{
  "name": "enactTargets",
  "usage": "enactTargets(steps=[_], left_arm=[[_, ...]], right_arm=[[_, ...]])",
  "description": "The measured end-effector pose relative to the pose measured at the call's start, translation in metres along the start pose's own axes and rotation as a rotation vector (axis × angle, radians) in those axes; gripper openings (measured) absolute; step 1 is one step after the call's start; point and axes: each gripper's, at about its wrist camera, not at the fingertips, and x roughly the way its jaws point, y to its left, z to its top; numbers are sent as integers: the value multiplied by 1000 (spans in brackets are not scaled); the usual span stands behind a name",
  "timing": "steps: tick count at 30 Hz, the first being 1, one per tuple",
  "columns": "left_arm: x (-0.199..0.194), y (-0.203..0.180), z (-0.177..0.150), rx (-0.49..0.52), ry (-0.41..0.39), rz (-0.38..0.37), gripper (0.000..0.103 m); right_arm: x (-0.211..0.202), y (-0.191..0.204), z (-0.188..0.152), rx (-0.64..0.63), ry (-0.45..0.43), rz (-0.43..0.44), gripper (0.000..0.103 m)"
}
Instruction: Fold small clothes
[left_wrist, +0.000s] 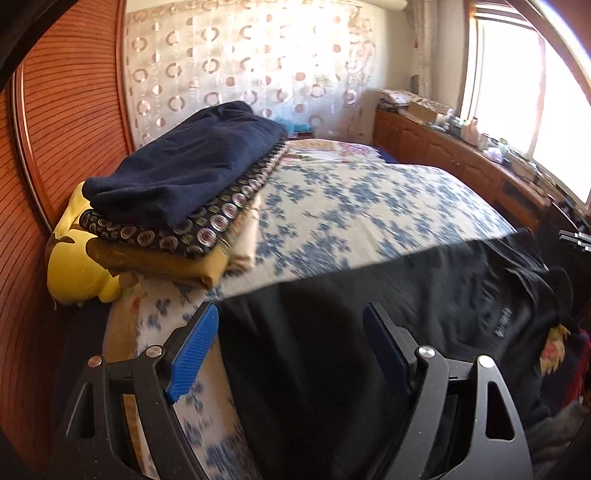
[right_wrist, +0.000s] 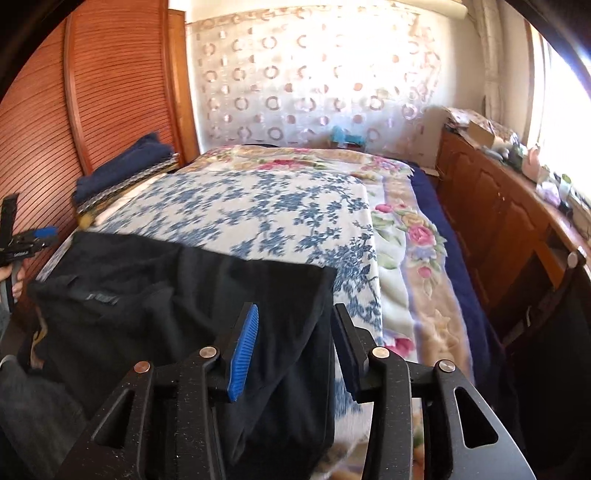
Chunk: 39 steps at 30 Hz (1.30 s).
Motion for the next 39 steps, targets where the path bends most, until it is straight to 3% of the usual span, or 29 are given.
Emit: enactTargets(steps=[9, 16, 19, 22, 32, 34, 36, 37, 39], left_arm=[[43, 25, 7, -11, 73, 15, 81], [66, 33, 1, -33, 124, 25, 81], [70, 36, -1, -53, 149, 11, 81], [70, 36, -1, -53, 153, 12, 81], [71, 31, -1, -31, 163, 36, 82], [72, 31, 0, -30, 164, 37, 82], [73, 32, 1, -31, 164, 36, 82], [73, 32, 1, -32, 164, 36, 82], [73, 32, 1, -32, 164, 36, 82]], right_arm=[[77, -14, 16, 129, 71, -20, 43], [107, -28, 24, 188, 93, -16, 42], [109, -27, 23, 181, 88, -3, 31], [107, -29, 22, 172, 70, 13, 8], [102, -36, 14, 202, 65, -41, 7], [100, -32, 16, 182, 61, -65, 15], [100, -30, 19, 160, 55, -136, 35], [101, -29, 20, 150, 52, -161, 38], [102, -30, 21, 150, 53, -157, 49]])
